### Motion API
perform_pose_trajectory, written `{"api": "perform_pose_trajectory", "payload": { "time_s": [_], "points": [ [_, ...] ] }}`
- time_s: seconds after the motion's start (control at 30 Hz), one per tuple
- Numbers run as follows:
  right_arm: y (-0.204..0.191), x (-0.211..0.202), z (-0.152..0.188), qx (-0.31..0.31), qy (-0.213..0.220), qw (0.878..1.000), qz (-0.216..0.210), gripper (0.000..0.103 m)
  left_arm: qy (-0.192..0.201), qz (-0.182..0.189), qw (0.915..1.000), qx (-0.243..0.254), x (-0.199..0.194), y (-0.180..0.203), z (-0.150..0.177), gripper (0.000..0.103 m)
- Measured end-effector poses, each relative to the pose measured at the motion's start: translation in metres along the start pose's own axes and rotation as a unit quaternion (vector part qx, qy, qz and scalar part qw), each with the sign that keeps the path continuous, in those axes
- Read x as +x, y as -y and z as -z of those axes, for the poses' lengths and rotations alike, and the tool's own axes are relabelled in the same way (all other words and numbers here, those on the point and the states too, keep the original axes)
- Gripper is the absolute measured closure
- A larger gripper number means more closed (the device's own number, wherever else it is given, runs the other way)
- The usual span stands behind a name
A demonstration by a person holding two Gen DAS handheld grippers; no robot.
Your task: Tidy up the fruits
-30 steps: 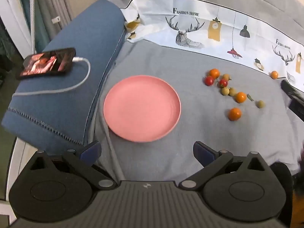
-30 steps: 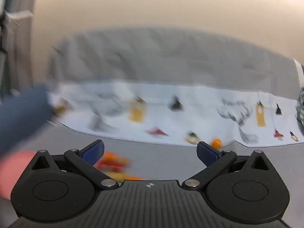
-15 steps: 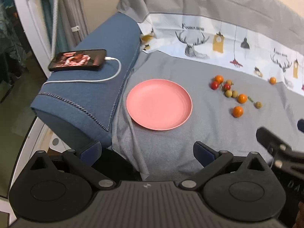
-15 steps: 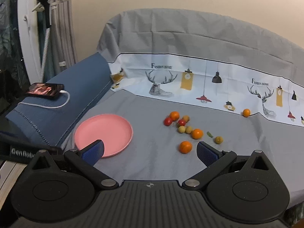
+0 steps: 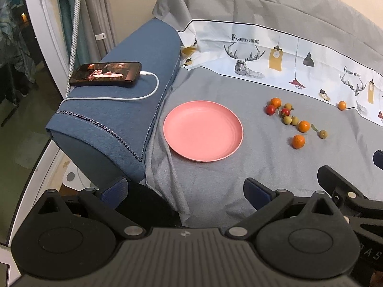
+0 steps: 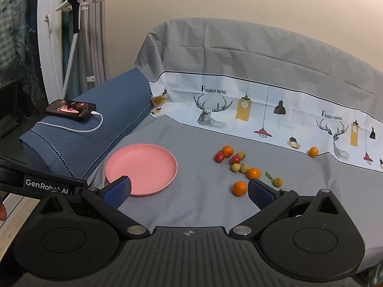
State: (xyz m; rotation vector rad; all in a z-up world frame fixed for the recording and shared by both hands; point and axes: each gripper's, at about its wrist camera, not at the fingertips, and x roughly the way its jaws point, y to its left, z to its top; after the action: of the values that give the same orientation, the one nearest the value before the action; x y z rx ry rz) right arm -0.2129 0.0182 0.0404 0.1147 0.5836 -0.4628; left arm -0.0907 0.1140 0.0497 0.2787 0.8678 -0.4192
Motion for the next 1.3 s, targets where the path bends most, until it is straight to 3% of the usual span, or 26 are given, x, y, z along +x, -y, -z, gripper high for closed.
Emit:
{"api": "perform_pose_trajectory", "payload": {
  "time_s": [1.3],
  "points": [
    [-0.004, 0.029, -0.004, -0.019, -0.029, 0.999, -0.021, 0.0, -0.033, -0.026, 0.9989, 0.018, 0.033, 0.0, -0.006, 0.0]
  ]
}}
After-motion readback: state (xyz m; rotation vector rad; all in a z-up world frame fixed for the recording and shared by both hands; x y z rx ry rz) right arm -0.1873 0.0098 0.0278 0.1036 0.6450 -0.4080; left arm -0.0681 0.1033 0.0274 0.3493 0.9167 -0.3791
